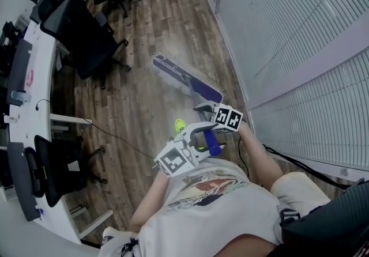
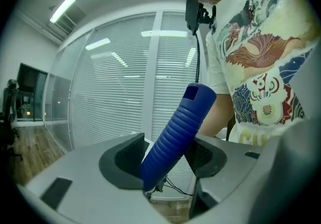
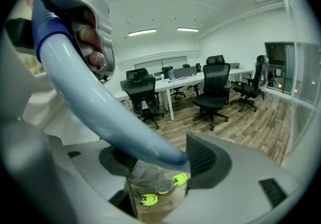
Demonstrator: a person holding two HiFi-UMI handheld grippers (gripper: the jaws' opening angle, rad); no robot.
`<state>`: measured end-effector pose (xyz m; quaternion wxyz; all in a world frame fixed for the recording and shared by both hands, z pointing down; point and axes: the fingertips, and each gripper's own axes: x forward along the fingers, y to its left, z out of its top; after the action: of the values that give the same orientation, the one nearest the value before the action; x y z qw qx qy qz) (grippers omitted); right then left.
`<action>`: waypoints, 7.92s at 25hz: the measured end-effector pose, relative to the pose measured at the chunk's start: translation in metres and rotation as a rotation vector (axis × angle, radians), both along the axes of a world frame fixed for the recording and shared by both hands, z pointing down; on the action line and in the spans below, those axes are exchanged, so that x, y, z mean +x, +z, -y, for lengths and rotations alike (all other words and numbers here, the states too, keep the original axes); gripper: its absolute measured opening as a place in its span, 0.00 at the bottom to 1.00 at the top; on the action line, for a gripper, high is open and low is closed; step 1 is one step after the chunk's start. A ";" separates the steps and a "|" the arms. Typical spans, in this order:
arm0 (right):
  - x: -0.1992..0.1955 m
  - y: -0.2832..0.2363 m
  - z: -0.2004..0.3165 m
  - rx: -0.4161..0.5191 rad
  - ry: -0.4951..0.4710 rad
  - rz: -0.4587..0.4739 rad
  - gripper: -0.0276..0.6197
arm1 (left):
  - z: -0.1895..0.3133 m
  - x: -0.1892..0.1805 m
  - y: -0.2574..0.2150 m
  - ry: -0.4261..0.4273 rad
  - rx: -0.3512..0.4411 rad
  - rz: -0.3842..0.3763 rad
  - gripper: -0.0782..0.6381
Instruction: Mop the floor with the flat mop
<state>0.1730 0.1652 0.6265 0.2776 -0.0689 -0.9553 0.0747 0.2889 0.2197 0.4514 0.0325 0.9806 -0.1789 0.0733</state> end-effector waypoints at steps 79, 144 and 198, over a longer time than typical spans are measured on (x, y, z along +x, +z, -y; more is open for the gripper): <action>-0.261 0.031 0.805 0.045 -0.166 0.001 0.43 | 0.808 -0.252 0.023 -0.075 0.024 0.013 0.43; -0.334 0.042 0.921 0.051 -0.054 0.010 0.44 | 0.910 -0.325 0.043 -0.071 -0.002 0.019 0.45; -0.327 0.026 0.445 0.015 0.150 0.039 0.44 | 0.420 -0.333 0.027 0.054 -0.006 -0.029 0.45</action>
<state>-0.1540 -0.2801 0.6527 0.2531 0.0034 -0.9635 0.0869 -0.0445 -0.2003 0.4781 0.0360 0.9859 -0.1517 0.0604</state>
